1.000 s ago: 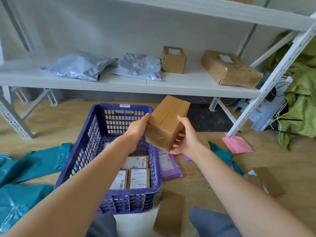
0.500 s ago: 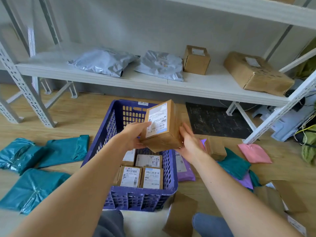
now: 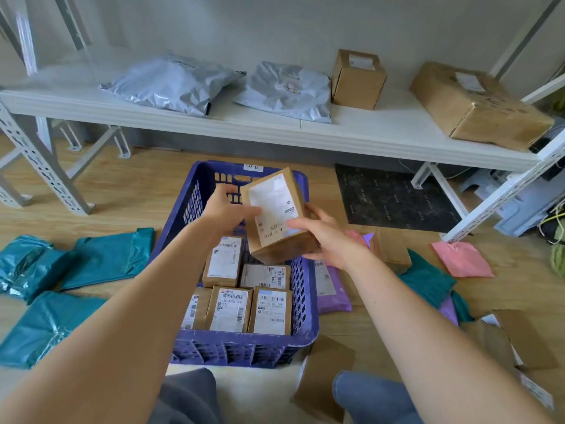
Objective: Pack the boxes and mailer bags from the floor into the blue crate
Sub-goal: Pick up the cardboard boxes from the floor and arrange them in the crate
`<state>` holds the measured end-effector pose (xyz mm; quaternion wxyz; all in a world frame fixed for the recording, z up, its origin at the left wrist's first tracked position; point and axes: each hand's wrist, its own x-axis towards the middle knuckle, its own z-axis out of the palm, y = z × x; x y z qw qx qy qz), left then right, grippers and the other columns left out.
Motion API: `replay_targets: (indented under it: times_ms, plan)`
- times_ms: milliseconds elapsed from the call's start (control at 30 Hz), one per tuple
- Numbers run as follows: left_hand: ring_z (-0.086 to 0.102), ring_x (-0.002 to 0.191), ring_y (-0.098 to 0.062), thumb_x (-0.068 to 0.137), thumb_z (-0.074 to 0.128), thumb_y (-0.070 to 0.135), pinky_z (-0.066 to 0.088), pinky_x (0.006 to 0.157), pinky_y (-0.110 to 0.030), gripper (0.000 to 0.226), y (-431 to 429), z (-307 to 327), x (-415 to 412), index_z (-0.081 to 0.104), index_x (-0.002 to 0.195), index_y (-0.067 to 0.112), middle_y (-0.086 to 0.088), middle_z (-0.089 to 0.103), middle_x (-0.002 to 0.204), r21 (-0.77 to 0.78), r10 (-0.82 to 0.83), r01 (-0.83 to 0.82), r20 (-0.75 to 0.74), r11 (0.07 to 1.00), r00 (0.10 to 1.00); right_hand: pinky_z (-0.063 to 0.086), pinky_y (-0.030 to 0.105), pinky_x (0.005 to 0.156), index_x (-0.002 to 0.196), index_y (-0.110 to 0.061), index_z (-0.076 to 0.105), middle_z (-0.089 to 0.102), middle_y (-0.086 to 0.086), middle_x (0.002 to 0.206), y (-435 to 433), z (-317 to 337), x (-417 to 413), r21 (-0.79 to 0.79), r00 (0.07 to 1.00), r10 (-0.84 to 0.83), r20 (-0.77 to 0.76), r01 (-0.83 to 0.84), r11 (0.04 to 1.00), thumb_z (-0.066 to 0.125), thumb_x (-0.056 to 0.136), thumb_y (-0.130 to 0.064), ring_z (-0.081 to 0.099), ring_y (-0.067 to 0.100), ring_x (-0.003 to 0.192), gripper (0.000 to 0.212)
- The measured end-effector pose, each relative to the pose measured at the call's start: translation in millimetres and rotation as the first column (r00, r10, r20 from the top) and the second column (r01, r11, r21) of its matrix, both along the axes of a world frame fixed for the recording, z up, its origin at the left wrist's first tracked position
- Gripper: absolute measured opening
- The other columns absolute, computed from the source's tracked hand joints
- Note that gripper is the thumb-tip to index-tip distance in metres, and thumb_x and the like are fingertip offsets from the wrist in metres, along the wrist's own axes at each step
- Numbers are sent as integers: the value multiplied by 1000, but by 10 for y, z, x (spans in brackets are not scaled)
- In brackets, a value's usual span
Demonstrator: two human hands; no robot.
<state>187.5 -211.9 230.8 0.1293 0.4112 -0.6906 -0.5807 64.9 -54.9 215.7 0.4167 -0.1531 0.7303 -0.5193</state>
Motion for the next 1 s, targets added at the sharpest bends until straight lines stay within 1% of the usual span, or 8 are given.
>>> replay_targets:
  times_ms: [67,167,300,400,600,733,867,1000]
  plan:
    - [33,135,-28,70,82,16,38,102,-38,95,-20,10,0,24,146,27,-8,23,153,-329,-95,108,54,938,994,50,42,95,142,-34,35,52,-3,132,-24,-32,-9,111,952,119,-284,-90,990,82,68,-23,53,19,115,89]
    - [-2,146,-32,67,83,15,17,114,-53,108,47,44,49,16,147,41,-4,-12,159,-582,-247,387,309,715,919,46,41,98,145,-28,28,42,-1,138,-5,-67,13,218,816,293,-497,-210,953,87,60,-20,43,20,124,103]
    - [-14,145,-32,67,83,27,2,115,-60,112,178,-45,58,6,148,43,2,-14,158,-576,-301,733,672,361,676,40,40,99,144,-28,25,34,-4,139,96,16,82,326,632,468,-618,-336,884,87,57,-19,33,17,126,108]
    - [-9,145,-32,63,84,35,4,113,-63,121,216,-65,52,0,149,36,5,-3,159,-532,-287,806,754,260,591,34,43,105,147,-28,19,29,-6,145,155,106,156,406,522,552,-650,-376,833,87,57,-16,24,16,132,114]
    - [31,122,-27,54,89,27,38,102,-47,114,198,-30,55,19,143,32,4,38,135,-557,-381,745,640,367,667,32,41,109,149,-23,21,29,-4,149,244,140,167,385,469,528,-708,-371,845,86,60,-21,25,17,136,111]
    - [39,120,-26,53,90,27,36,105,-45,113,183,-49,32,22,143,24,-1,42,133,-532,-379,624,504,572,776,23,43,116,152,-25,10,9,-6,159,250,73,98,154,663,281,-694,-245,957,86,65,-28,14,16,145,115]
    - [52,108,-20,56,89,18,50,90,-39,109,193,-22,-19,23,143,20,-1,48,120,-324,-345,401,219,857,913,26,42,115,153,-26,3,15,-1,159,275,72,49,-35,824,2,-567,-27,999,84,68,-25,20,19,145,117]
    - [61,103,-24,63,85,19,54,87,-45,99,156,-82,-35,26,142,26,-2,57,116,77,-168,171,-38,982,985,22,41,115,152,-25,7,14,2,159,312,49,21,-46,911,-113,-396,103,994,78,76,-32,18,20,145,105]
